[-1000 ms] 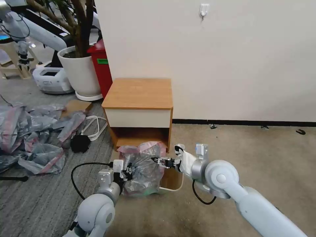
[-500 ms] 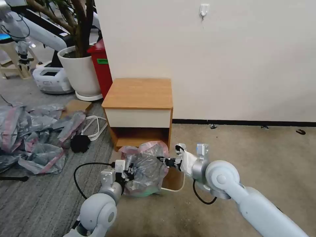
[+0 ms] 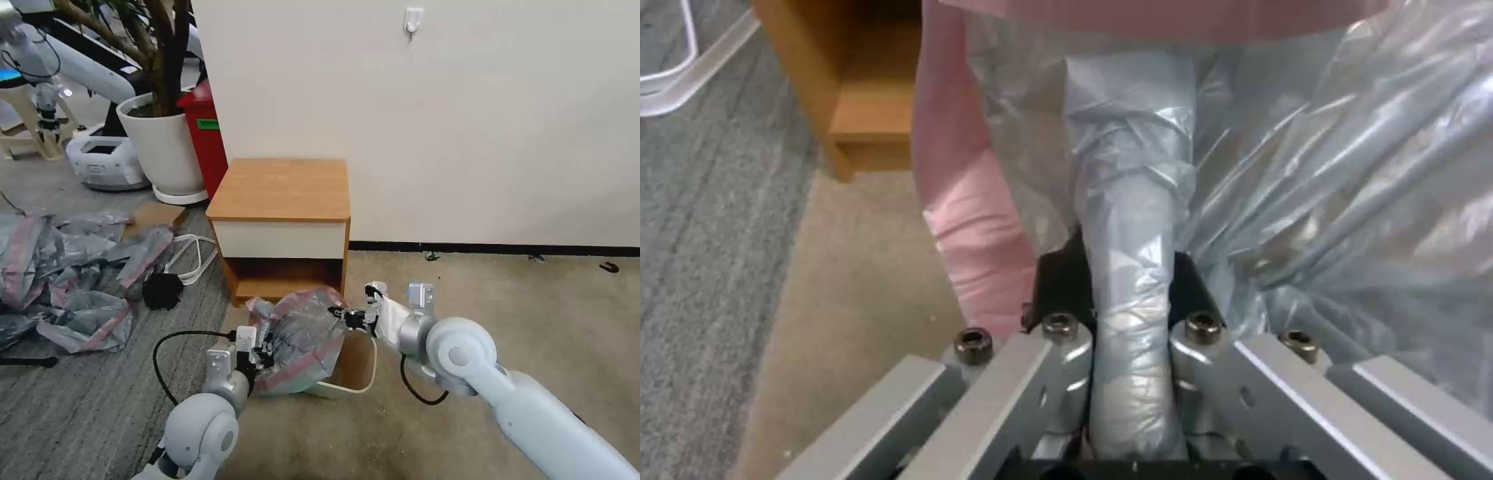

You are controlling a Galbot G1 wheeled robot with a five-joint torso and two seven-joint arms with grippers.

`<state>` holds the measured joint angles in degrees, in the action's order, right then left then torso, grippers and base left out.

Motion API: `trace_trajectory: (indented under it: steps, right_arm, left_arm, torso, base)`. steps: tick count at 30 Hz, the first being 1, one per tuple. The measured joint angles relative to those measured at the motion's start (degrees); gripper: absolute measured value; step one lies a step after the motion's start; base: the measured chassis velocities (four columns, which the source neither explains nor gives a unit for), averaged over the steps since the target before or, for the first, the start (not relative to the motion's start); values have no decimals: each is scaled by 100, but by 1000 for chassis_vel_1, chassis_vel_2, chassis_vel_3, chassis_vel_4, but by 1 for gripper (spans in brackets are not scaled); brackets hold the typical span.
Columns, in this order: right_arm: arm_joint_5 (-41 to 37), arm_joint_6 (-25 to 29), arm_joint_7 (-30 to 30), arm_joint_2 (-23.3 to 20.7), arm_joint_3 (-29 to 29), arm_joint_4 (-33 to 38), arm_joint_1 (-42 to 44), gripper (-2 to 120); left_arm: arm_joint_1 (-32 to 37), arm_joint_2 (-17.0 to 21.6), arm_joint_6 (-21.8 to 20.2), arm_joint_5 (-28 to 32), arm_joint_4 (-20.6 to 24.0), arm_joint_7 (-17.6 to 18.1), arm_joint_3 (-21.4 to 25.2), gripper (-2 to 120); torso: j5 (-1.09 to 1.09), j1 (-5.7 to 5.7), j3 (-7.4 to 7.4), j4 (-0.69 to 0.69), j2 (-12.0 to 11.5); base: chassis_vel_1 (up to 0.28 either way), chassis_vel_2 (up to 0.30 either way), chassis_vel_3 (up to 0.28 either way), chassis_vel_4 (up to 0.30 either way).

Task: Pick up the garbage bag from the table and place it over the trash can.

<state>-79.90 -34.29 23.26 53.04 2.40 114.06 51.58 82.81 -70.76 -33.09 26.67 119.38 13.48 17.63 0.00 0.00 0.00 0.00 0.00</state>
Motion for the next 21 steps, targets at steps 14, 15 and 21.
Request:
trace_trajectory:
  steps: [14, 15, 21]
  right_arm:
    - [54, -90, -8, -184, -129, -504, -131, 0]
    - [72, -97, -10, -192, -145, -523, -116, 5]
    - [194, -120, -100, -235, -217, -612, -17, 19]
  left_arm:
    - [94, -16, 317, -68, 33, -493, 190, 5]
    - [100, -21, 344, -68, 34, -522, 207, 5]
    - [126, -48, 540, -37, 36, -670, 299, 5]
  torso:
    - [0, 0, 0, 0, 0]
    - [0, 0, 0, 0, 0]
    - [0, 0, 0, 0, 0]
  base:
    - [0, 0, 0, 0]
    - [0, 0, 0, 0]
    - [0, 0, 0, 0]
